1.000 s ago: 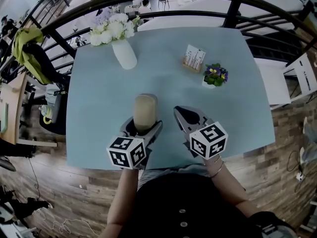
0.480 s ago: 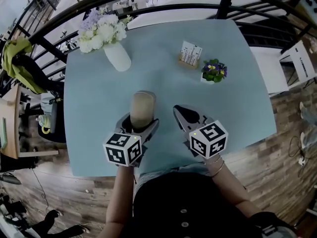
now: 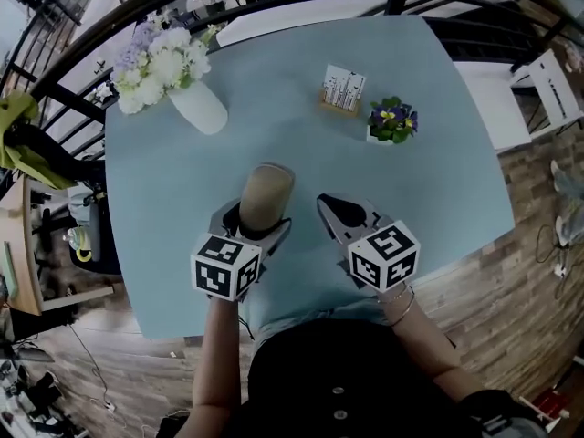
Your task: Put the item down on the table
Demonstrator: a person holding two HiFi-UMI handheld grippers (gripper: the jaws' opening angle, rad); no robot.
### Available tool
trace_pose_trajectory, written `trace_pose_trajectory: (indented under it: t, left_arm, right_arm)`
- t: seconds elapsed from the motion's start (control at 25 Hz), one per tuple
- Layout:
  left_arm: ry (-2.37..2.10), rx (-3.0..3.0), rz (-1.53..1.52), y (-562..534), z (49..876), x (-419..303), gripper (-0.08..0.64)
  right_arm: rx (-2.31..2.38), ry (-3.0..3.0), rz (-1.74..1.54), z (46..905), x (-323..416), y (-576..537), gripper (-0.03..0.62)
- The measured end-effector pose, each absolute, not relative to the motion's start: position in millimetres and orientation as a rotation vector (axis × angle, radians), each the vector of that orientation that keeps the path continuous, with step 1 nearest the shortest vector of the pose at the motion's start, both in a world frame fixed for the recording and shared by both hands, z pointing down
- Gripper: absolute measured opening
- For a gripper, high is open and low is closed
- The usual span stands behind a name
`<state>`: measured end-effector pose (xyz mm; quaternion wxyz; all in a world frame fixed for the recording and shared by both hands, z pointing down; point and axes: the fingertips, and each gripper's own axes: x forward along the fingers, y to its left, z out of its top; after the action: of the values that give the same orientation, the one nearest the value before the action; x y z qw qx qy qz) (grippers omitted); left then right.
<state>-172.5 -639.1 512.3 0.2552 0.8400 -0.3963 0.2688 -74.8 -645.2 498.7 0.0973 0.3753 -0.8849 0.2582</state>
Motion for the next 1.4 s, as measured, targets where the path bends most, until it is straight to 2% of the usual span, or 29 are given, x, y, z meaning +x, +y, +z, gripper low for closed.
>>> trace_pose_trajectory:
  t: [0.72, 1.0, 1.4]
  left_arm:
    - [-0.797, 2.293, 1.038, -672.8, 584.7, -155.6, 0.397]
    - [-0.682, 2.378, 1.332, -681.5, 610.6, -148.8, 0.397]
    - [-0.5, 2.429, 1.536, -694.0, 623.0, -137.6, 0.397]
  right_arm:
    - [1.259, -2.5, 0.916, 542.7, -47.6, -655.3, 0.008]
    - [1.278, -2.453, 0.915, 556.7, -38.5, -656.6, 0.008]
    - [1.335, -2.408, 0.937, 565.8, -23.7, -649.8, 0.008]
